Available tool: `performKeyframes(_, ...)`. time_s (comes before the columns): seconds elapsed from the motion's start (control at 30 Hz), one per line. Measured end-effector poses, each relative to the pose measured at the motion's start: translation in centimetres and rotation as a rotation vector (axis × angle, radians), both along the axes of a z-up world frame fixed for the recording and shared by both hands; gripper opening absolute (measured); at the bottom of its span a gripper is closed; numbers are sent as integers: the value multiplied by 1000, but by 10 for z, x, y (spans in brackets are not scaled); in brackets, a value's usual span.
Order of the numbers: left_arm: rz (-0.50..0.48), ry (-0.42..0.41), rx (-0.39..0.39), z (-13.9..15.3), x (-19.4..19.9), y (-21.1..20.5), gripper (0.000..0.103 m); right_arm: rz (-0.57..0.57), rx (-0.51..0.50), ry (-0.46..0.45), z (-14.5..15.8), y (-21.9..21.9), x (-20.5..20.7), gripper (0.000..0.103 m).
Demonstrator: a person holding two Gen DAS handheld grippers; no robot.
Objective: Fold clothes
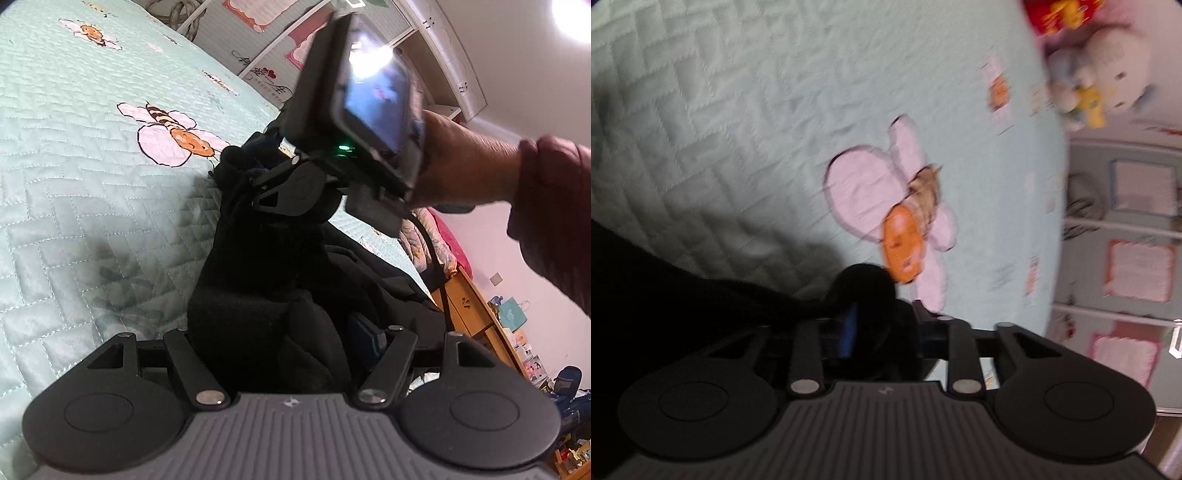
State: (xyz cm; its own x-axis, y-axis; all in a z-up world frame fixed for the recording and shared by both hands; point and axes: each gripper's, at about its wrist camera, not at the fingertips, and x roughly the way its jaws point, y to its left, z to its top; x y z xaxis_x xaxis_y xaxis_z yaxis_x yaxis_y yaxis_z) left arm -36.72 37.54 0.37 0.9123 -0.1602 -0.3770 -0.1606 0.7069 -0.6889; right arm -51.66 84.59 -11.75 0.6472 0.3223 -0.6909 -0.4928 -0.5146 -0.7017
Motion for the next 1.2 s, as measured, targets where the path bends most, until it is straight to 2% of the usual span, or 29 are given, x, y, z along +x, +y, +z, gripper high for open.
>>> performKeyframes(0.1, 7, 8, 4, 1, 0, -1, 71, -91, 7, 46, -8, 68, -17, 27)
performKeyframes(0.13, 6, 10, 3, 2, -1, -1, 71, -117, 41, 56, -8, 90, -25, 13)
performKeyframes(0.17, 5, 11, 0, 2, -1, -2, 71, -142, 83, 64, -6, 112, -33, 7)
performKeyframes(0.23, 4, 7, -14, 4, -2, -1, 71, -192, 167, 80, -3, 156, -49, 4)
performKeyframes(0.33, 23, -45, -25, 13, -13, 3, 71, -281, 446, 143, 27, 183, -65, 3)
performKeyframes(0.57, 168, -239, -21, 41, -60, 11, 71, -514, 971, 271, 91, 276, -136, 3)
performKeyframes(0.6, 196, -248, -14, 43, -65, 12, 72, -546, 1012, 285, 95, 282, -143, 3)
performKeyframes(0.67, 267, -237, -30, 40, -72, 18, 72, -598, 1073, 309, 101, 276, -155, 3)
performKeyframes(0.7, 306, -224, -59, 37, -76, 23, 72, -610, 1097, 315, 103, 255, -154, 3)
performKeyframes(0.73, 341, -208, -99, 33, -79, 31, 72, -616, 1116, 310, 106, 254, -162, 3)
performKeyframes(0.77, 365, -192, -118, 30, -80, 37, 72, -622, 1130, 301, 107, 232, -156, 3)
performKeyframes(0.83, 411, -158, -156, 24, -82, 49, 72, -649, 1153, 289, 108, 217, -154, 3)
performKeyframes(0.87, 426, -127, -154, 21, -81, 53, 72, -658, 1160, 289, 108, 222, -155, 3)
performKeyframes(0.93, 407, -51, -123, 16, -70, 56, 72, -669, 1175, 291, 108, 234, -161, 3)
performKeyframes(1.03, 342, 26, -115, 6, -50, 58, 72, -679, 1201, 295, 113, 214, -182, 3)
performKeyframes(1.1, 316, 39, -74, 7, -38, 56, 72, -696, 1214, 306, 112, 218, -196, 3)
performKeyframes(1.2, 244, 37, -84, 3, -19, 61, 72, -737, 1220, 321, 107, 217, -193, 3)
